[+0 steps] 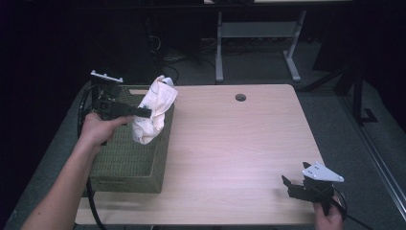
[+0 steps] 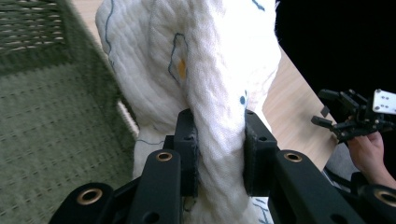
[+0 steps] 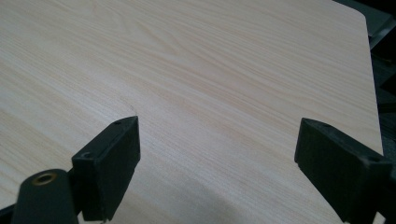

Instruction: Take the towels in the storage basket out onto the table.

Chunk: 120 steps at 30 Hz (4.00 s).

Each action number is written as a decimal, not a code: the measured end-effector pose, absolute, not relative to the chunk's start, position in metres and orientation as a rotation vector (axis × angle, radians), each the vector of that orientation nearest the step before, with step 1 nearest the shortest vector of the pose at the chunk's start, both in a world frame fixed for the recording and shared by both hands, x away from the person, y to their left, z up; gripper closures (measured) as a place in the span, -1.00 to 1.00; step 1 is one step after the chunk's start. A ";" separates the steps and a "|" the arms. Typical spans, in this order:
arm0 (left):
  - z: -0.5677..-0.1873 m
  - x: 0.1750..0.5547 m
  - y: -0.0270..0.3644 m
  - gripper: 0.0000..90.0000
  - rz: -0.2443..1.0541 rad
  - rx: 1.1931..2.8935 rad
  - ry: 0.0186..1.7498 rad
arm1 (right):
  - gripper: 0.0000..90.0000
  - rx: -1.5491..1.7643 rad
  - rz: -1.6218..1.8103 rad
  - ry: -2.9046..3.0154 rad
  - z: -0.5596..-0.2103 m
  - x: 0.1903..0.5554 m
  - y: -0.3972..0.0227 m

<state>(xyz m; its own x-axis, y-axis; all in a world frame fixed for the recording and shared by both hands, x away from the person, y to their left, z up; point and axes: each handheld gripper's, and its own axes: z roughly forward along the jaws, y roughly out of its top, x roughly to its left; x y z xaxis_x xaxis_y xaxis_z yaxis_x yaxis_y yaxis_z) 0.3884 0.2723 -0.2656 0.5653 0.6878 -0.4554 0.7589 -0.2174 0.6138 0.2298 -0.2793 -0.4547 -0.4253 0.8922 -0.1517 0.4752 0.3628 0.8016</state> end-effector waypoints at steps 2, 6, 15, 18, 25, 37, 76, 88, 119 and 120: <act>-0.265 0.389 0.264 0.58 -0.112 1.964 1.145 | -0.69 1.185 0.923 2.039 -0.455 0.229 -0.279; -0.266 0.390 0.258 0.58 -0.121 1.960 1.142 | -0.69 1.185 0.925 2.038 -0.454 0.229 -0.279; -0.268 0.393 0.238 0.58 -0.137 1.988 1.118 | -0.69 1.175 0.928 2.036 -0.454 0.229 -0.280; -0.269 0.395 0.231 0.58 -0.149 1.995 1.111 | -0.69 1.174 0.925 2.037 -0.453 0.228 -0.280; -0.270 0.399 0.213 0.58 -0.158 2.018 1.093 | -0.69 1.177 0.933 2.032 -0.453 0.228 -0.281; -0.277 0.406 0.179 0.58 -0.174 2.046 1.064 | -0.69 1.183 0.946 2.022 -0.451 0.227 -0.282; -0.352 0.417 0.058 0.55 -0.363 2.145 1.030 | -0.69 1.177 0.960 2.014 -0.450 0.227 -0.285; -0.396 0.420 0.033 0.53 -0.371 2.150 1.134 | -0.69 1.175 0.963 2.012 -0.449 0.228 -0.285; -0.427 0.425 0.017 0.48 -0.397 2.072 1.217 | -0.69 1.167 0.965 2.017 -0.449 0.230 -0.282; -0.427 0.424 0.016 0.46 -0.393 2.065 1.222 | -0.69 1.168 0.965 2.017 -0.449 0.230 -0.282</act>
